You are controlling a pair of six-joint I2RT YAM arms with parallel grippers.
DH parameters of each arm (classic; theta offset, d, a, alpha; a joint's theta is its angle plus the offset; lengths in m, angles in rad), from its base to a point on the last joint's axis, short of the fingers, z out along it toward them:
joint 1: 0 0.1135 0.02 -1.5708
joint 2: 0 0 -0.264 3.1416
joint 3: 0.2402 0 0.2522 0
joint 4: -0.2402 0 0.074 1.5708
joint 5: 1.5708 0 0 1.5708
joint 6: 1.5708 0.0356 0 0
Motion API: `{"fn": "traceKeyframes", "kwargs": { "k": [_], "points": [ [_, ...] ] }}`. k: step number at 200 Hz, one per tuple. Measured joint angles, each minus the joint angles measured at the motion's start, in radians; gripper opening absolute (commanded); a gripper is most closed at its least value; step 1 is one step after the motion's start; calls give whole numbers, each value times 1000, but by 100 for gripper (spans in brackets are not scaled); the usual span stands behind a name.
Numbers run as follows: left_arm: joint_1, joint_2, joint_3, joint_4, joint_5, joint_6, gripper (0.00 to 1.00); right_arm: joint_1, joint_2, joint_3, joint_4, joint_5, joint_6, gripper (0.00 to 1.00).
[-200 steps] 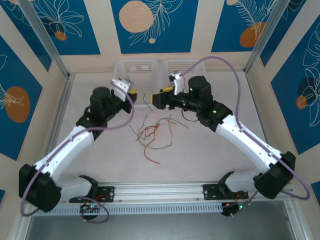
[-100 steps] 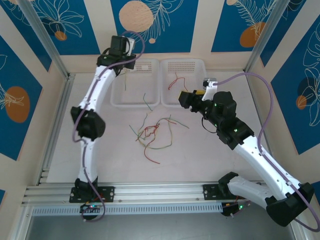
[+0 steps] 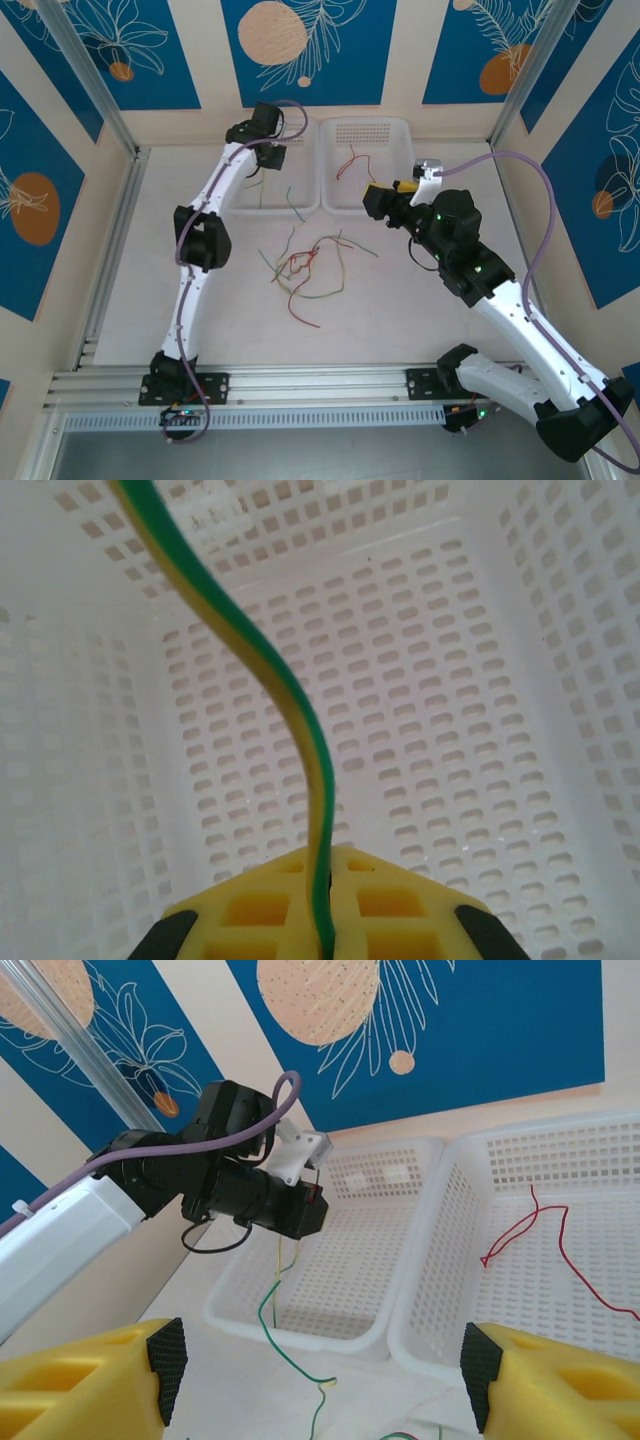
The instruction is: Untangle the cables
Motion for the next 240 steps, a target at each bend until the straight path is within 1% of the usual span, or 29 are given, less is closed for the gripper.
{"fn": "traceKeyframes", "kwargs": {
  "k": [43, 50, 55, 59, 64, 73, 76, 82, 85, 94, 96, 99, 128, 164, 188, 200, 207, 218, 229, 240],
  "points": [
    [0, 78, 0, 56, -9, 18, 0, 0, 0, -7, 3, 0, -7, 75],
    [0, 88, 0, 56, -14, 19, 13, 0, 0, -9, 4, 0, -8, 75],
    [0, 95, 0, 56, -20, 22, 24, 0, -1, -11, 4, 0, -9, 75],
    [-1, 99, 0, 55, -25, 27, 36, 0, -2, -11, 4, 0, -11, 75],
    [-2, 101, 0, 56, -31, 24, 48, 0, -2, -13, 4, 0, -12, 75],
    [-4, 103, 0, 52, -43, 28, 67, -2, -2, -13, 4, 0, -15, 75],
    [-6, 103, 0, 52, -48, 30, 70, -3, -2, -13, 4, 0, -15, 75],
    [-8, 101, 0, 53, -58, 34, 74, -3, -2, -13, 4, 0, -15, 75],
    [-8, 100, 0, 54, -62, 32, 80, -3, -2, -13, 4, 0, -16, 75],
    [-10, 94, 0, 54, -80, 46, 84, -3, -3, -14, 5, 0, -18, 75],
    [-11, 93, 0, 53, -83, 39, 87, -3, -4, -14, 6, 0, -19, 75],
    [-11, 92, 0, 53, -88, 47, 89, -3, -5, -16, 9, 0, -19, 75],
    [-33, 51, 0, 48, -123, 72, 94, -3, -7, -27, 33, 0, -22, 75],
    [-60, -72, 0, 40, -109, 78, 94, -4, -10, -31, 42, 0, -22, 75],
    [-67, -179, -2, 20, -86, 67, 90, -4, -16, -31, 42, -1, -23, 75],
    [-68, -249, -35, 23, -65, 52, 88, -8, -15, -31, 42, -6, -24, 76],
    [-70, -311, -90, 34, -46, 38, 88, -11, -9, -29, 41, -18, -26, 76],
    [-74, -436, -236, 80, -14, 13, 88, -22, 20, -13, 25, -55, -26, 74],
    [-79, -599, -449, 171, 16, -12, 88, -34, 78, 22, 5, -111, -33, 72],
    [-85, -779, -694, 288, 48, -43, 84, -40, 146, 55, -5, -167, -44, 69]
  ]
}}
